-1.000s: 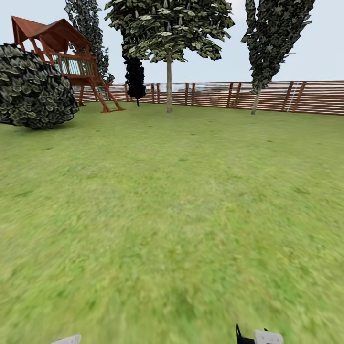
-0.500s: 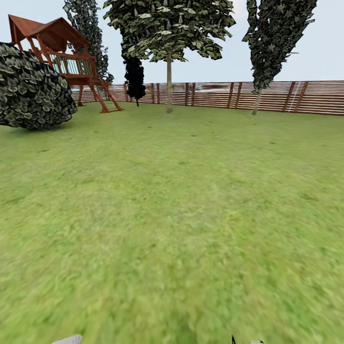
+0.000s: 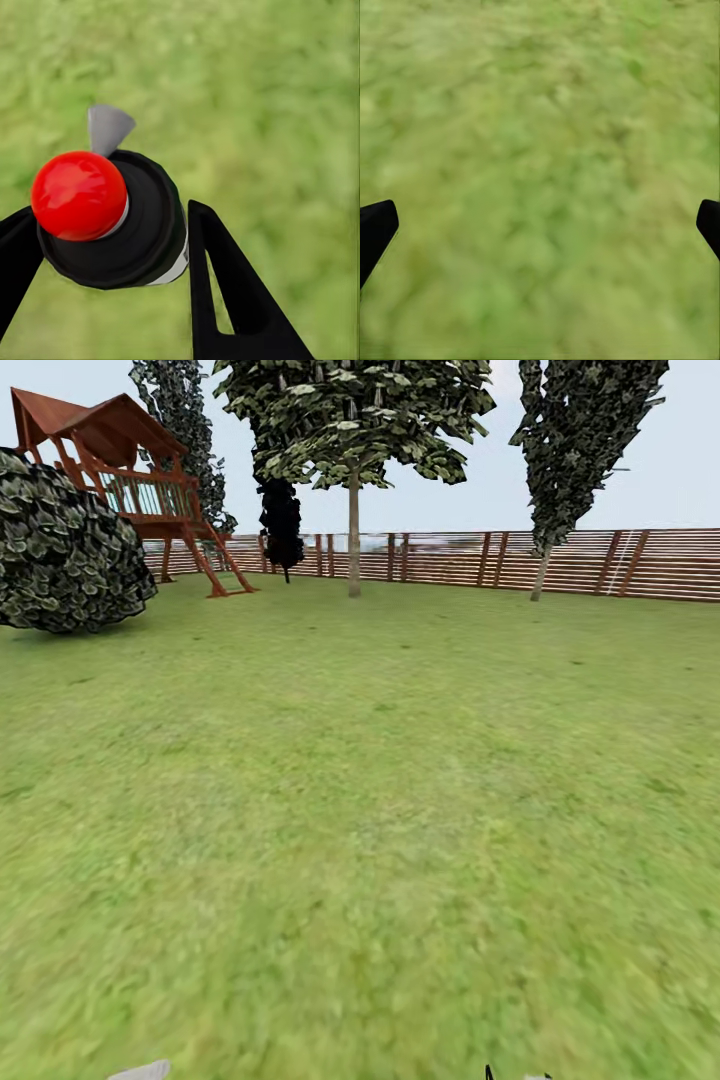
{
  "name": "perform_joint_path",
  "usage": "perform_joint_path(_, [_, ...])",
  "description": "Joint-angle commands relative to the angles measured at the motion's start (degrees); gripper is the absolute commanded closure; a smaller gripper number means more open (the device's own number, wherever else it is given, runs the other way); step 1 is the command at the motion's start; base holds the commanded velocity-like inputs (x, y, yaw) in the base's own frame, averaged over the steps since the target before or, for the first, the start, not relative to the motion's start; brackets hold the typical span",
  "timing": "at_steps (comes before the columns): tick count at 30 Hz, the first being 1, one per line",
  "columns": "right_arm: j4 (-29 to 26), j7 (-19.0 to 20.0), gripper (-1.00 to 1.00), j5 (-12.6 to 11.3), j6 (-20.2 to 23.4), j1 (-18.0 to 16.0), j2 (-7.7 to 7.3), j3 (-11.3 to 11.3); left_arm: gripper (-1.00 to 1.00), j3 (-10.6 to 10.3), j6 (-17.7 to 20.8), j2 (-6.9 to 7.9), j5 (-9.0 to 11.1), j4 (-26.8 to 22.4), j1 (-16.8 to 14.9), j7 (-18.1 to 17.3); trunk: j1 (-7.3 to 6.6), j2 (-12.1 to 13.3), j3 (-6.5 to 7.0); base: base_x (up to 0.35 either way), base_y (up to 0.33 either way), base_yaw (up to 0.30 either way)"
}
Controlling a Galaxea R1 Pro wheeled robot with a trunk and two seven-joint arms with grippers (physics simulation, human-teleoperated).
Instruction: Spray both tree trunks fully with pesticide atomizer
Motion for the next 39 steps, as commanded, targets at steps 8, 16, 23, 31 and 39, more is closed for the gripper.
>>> perform_joint_path(8, [0.0, -0.5, -1.0, 0.6, -0.1, 0.0, 0.01, -0.1, 1.0, -0.5, -0.1, 0.02, 0.1, 0.0, 0.0, 0.2, 0.03, 0.0, -0.05, 0.339, 0.0, 0.0])
perform_joint_path(16, [0.0, -0.5, -1.0, 0.6, -0.1, 0.0, 0.01, -0.1, 1.0, -0.5, -0.1, -0.08, 0.2, 0.0, 0.0, -0.3, 0.03, 0.0, -0.05, 0.339, 0.0, 0.0])
perform_joint_path(23, [0.0, -0.5, -1.0, 0.6, -0.1, 0.0, 0.01, -0.1, 1.0, -0.6, -0.1, -0.12, 0.2, 0.0, 0.0, -0.3, 0.03, 0.0, -0.05, 0.339, 0.0, 0.0])
perform_joint_path(31, [0.0, -0.5, -1.0, 0.6, -0.1, 0.0, 0.01, -0.1, 1.0, -0.5, -0.1, -0.1, 0.2, 0.0, 0.0, -0.3, 0.03, 0.0, -0.05, 0.339, 0.0, 0.0])
perform_joint_path(39, [0.0, -0.5, -1.0, 0.6, -0.1, 0.0, 0.01, -0.1, 1.0, -0.6, -0.1, -0.13, 0.2, 0.0, 0.0, -0.1, 0.03, 0.0, -0.05, 0.339, 0.0, 0.0])
